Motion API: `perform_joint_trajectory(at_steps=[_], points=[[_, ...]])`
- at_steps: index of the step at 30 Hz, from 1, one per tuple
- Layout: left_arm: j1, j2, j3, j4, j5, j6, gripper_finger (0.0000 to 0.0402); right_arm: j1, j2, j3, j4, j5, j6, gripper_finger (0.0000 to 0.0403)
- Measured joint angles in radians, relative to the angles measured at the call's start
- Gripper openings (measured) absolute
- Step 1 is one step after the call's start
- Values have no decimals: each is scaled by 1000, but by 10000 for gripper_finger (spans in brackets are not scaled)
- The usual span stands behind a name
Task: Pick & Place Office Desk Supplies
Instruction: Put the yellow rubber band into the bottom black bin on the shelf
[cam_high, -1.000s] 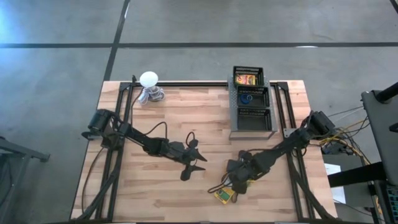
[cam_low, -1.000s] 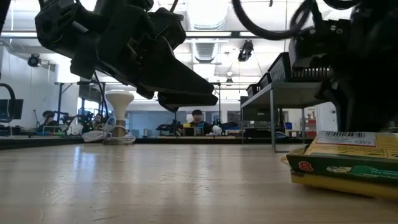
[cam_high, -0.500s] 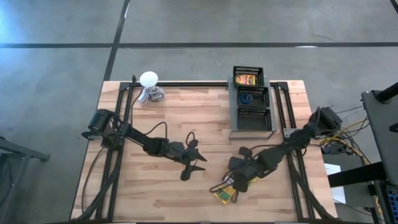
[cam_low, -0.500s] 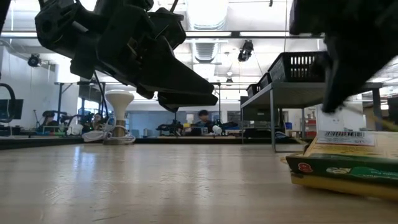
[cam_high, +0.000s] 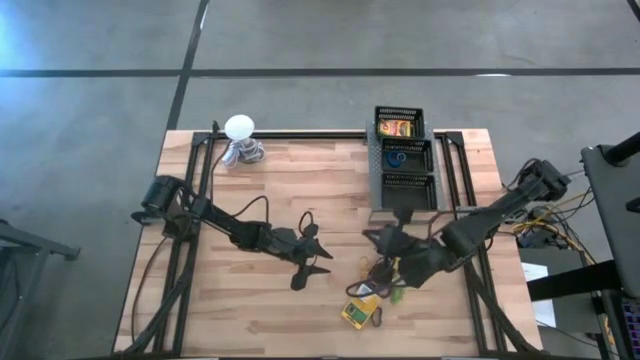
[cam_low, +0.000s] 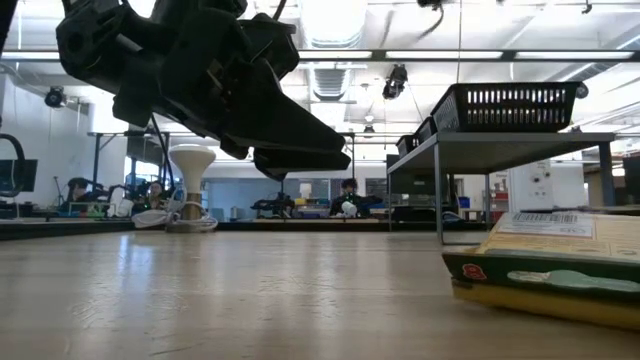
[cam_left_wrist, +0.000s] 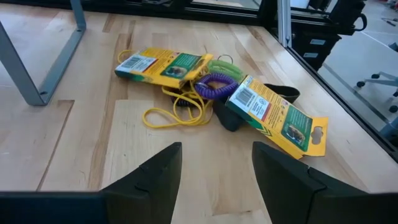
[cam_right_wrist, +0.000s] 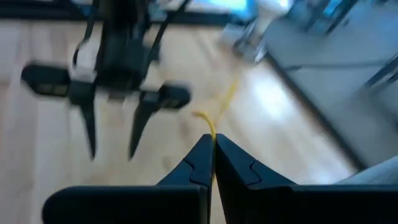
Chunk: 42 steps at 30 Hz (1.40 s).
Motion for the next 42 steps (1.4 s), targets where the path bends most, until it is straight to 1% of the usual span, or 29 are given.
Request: perform_joint_trajectory(at_steps=[7, 11, 14, 20, 25, 30, 33, 42], points=[[0, 0, 0, -2, 0, 0, 200, -8, -46, 95, -7, 118, -206, 9], [0, 0, 0, -11, 0, 0, 200, -24, -76, 139, -29, 137, -293, 9], [0, 0, 0, -14, 0, 1, 200, -43, -108, 168, -96, 142, -311, 8], [0, 0, 0, -20, 0, 2, 200, -108, -185, 193, -318, 141, -220, 8], [0, 0, 0, -20, 0, 4, 200, -177, -255, 147, -428, 140, -105, 8], [0, 0, 0, -20, 0, 3, 200, -210, -299, 76, -444, 124, -60, 8], [0, 0, 0, -20, 0, 3, 200, -212, -315, 36, -444, 104, -39, 8], [0, 0, 0, -24, 0, 3, 200, -212, -340, -86, -448, 102, 58, 8]])
